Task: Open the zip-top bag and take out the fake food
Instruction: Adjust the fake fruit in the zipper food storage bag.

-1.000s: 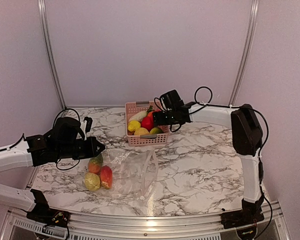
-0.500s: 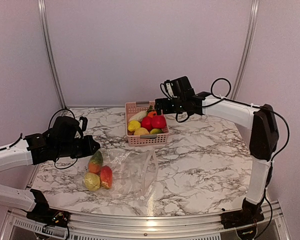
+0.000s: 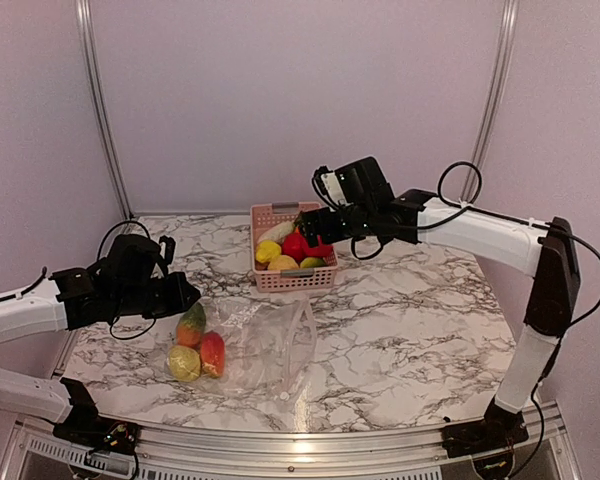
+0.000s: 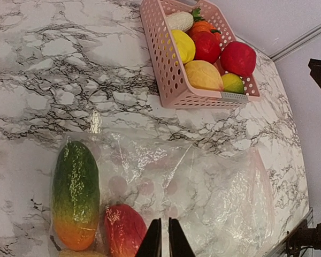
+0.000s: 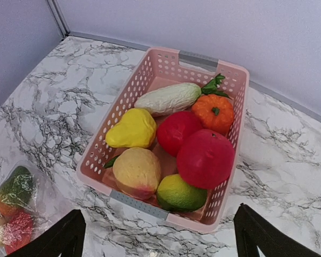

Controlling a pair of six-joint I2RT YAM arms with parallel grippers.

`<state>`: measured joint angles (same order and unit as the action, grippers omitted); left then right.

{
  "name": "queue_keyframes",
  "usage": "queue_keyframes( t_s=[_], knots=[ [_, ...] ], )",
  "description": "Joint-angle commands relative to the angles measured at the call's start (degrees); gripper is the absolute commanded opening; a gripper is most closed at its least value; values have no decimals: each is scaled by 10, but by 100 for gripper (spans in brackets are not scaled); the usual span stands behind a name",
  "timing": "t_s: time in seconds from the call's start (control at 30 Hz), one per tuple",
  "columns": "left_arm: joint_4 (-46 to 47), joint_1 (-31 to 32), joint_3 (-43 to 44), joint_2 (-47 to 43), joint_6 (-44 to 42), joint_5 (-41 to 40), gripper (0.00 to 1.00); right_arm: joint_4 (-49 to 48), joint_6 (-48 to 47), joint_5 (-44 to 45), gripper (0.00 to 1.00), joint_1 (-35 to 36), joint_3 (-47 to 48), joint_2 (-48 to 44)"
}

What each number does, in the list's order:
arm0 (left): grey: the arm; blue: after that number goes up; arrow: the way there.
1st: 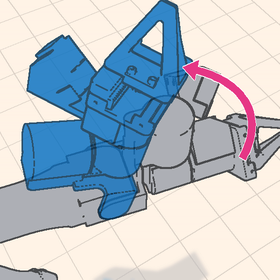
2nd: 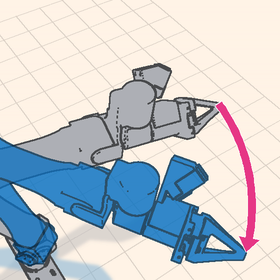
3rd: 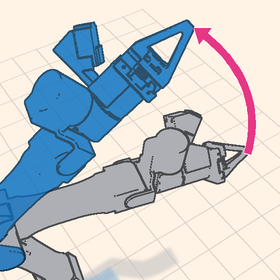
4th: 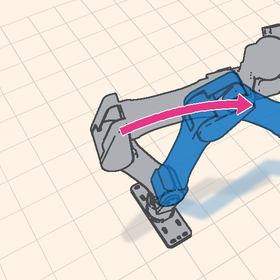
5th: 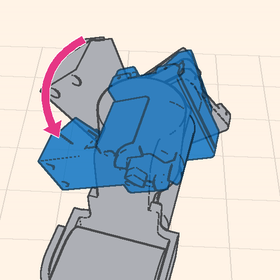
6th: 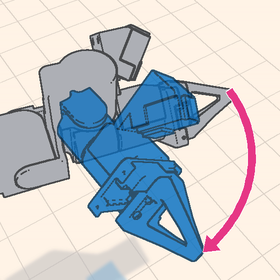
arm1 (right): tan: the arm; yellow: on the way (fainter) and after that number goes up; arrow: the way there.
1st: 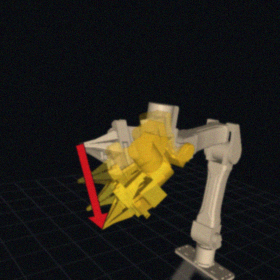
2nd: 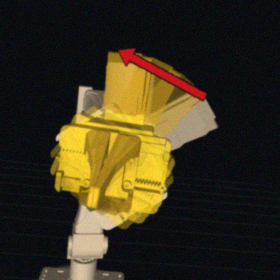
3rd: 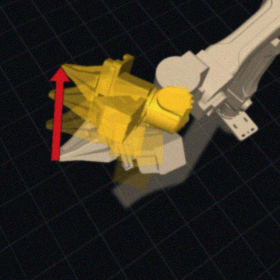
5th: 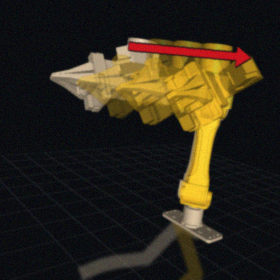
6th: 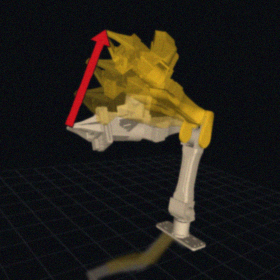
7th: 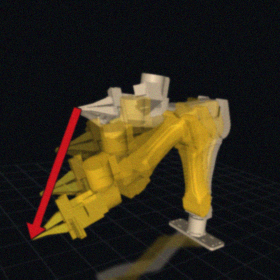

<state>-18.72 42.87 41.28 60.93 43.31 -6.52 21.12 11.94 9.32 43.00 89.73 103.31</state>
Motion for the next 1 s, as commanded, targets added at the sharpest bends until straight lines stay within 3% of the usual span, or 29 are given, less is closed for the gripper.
queue_keyframes(
  t_s=[0.0, 0.5, 0.77, 0.97],
  knots=[
    [11, -4, -19, 10, -2, 5, 7, 5, -1, -9, 92, 30, -41, -51],
    [59, -6, -44, 45, -3, 46, 6, -35, 24, -29, 70, 113, -210, -164],
    [23, -6, -55, 27, 5, 42, 6, -83, 53, -86, 50, 136, -310, -190],
    [-7, -6, -90, -11, 23, 48, 6, -138, 69, -132, 47, 156, -342, -169]
  ],
)
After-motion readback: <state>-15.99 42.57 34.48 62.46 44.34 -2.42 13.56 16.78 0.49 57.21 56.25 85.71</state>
